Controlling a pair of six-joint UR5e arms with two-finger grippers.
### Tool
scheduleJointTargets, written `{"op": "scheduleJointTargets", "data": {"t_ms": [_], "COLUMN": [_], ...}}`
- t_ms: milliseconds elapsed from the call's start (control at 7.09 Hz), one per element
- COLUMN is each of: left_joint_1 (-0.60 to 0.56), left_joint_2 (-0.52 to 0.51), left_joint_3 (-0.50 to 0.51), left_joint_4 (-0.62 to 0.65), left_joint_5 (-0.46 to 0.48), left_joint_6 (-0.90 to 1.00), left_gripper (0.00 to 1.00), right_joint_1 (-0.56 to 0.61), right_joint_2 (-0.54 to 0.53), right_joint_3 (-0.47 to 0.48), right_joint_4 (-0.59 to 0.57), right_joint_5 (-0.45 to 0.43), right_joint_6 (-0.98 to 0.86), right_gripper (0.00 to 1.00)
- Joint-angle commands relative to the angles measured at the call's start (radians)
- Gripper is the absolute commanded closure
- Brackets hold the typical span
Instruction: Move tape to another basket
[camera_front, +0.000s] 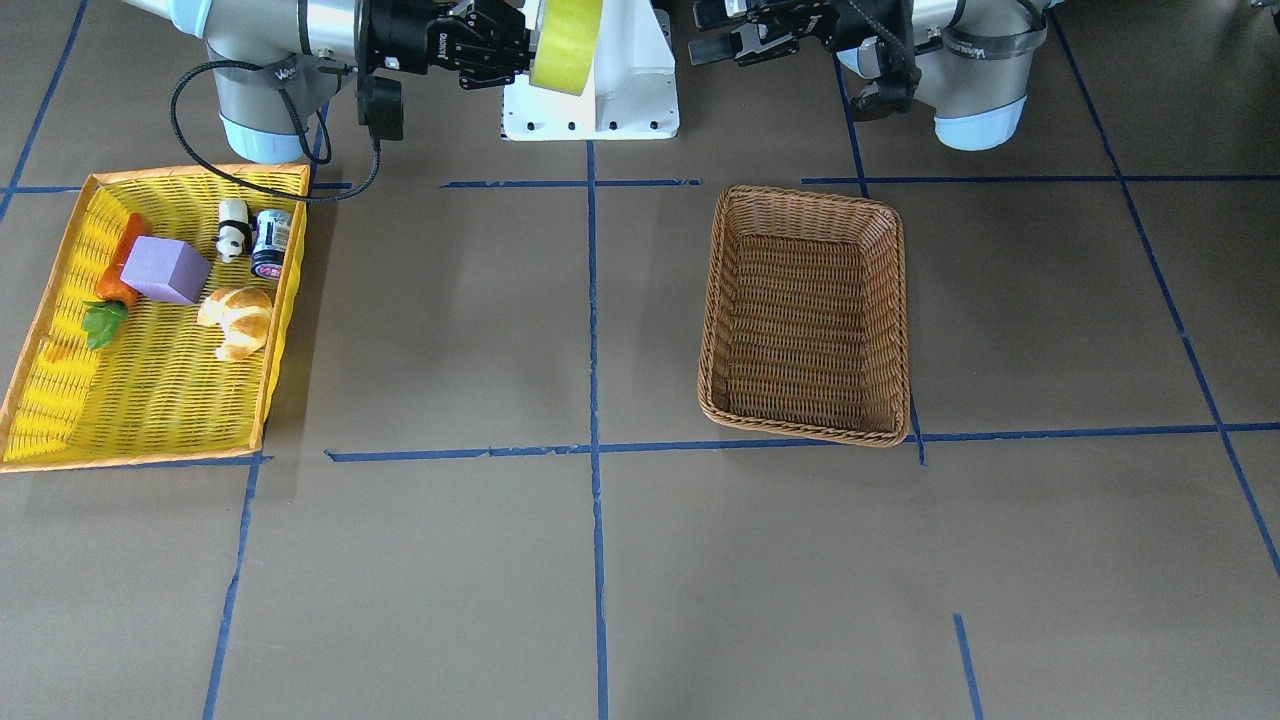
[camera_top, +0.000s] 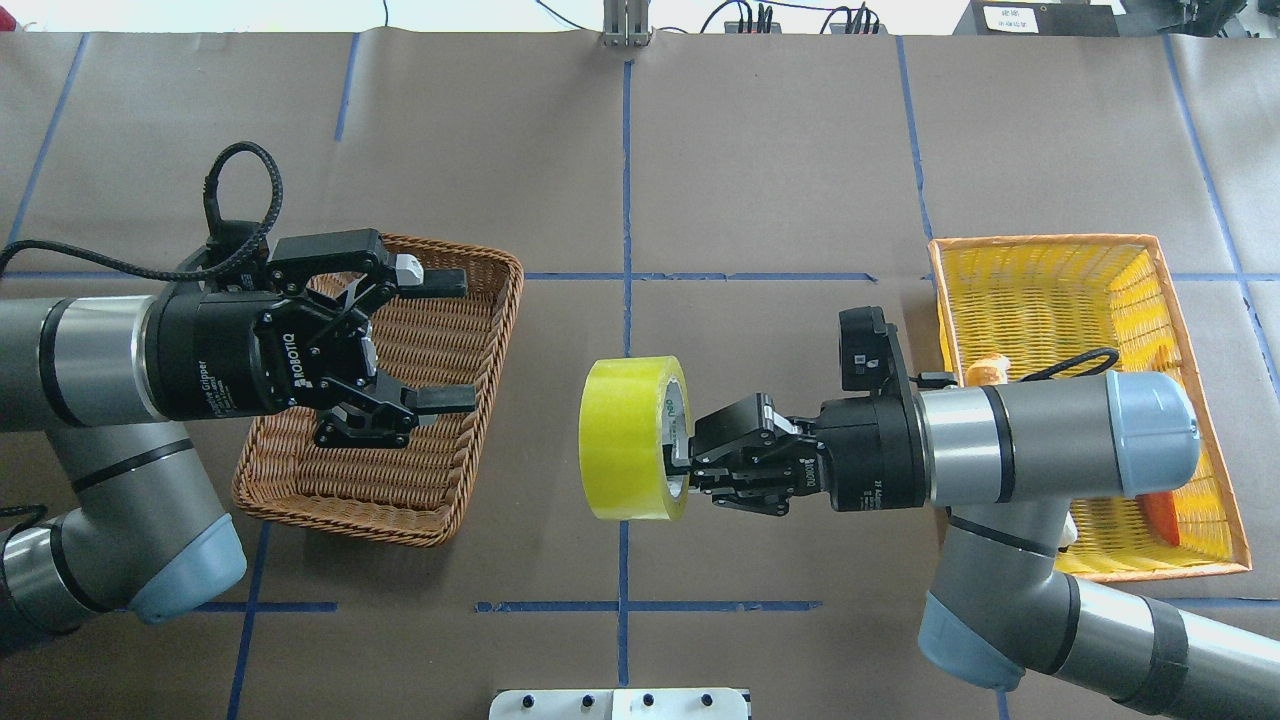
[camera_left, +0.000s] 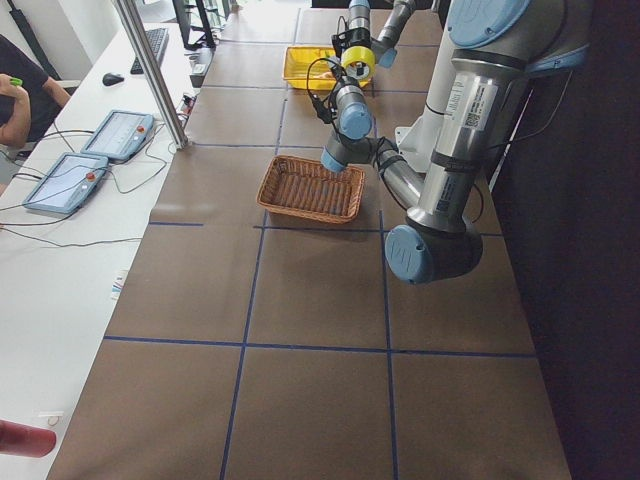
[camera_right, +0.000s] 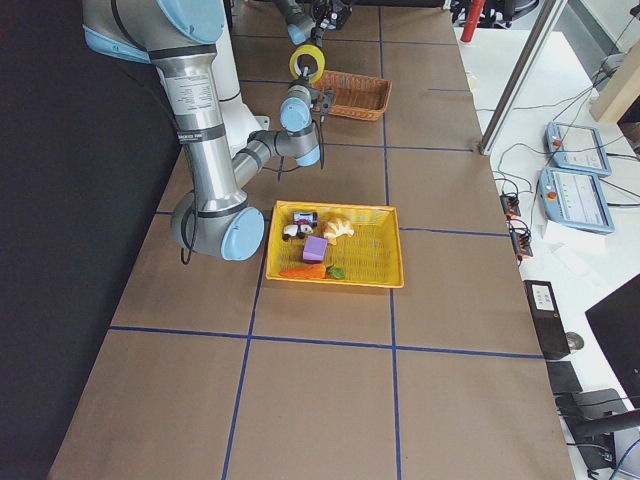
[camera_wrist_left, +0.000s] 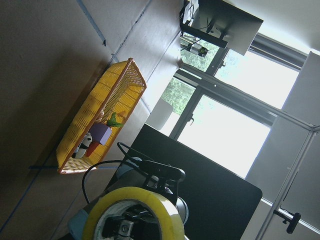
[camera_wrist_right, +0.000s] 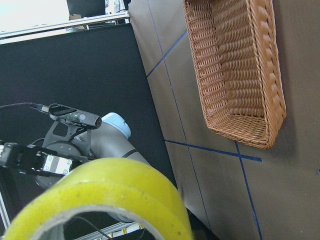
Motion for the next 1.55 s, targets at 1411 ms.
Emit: {"op": "scheduleJointTargets", "data": {"t_ms": [1411], "left_joint_1": [0.164], "left_joint_2": [-0.081], "left_joint_3": [0.014], "left_joint_4": [0.012], "left_joint_5": [0.050], "left_joint_6": [0.004], "left_gripper": [0.01], "right_joint_1": [-0.115], "right_joint_2": [0.032], "right_joint_3": [-0.007], "right_joint_4": [0.001], "right_joint_5": [-0.075], "right_joint_6": [-0.003], "right_gripper": [0.98]}}
